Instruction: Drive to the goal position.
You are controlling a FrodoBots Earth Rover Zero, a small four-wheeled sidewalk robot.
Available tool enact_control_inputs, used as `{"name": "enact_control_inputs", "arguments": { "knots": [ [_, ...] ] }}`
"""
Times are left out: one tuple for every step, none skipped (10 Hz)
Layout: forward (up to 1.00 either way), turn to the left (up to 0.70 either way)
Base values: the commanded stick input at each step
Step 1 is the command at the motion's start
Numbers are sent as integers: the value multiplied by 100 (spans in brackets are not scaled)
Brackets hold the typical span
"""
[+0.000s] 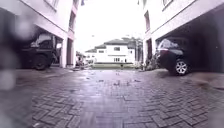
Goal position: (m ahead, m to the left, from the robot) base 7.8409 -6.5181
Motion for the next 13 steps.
{"name": "enact_control_inputs", "arguments": {
  "knots": [
    [70, 0],
    [70, 0],
    [70, 0],
    [70, 0],
    [70, 0],
    [70, 0],
    [70, -1],
    [70, -12],
    [70, -30],
    [70, -35],
    [70, -22],
    [70, -3],
    [70, 0]
  ]
}}
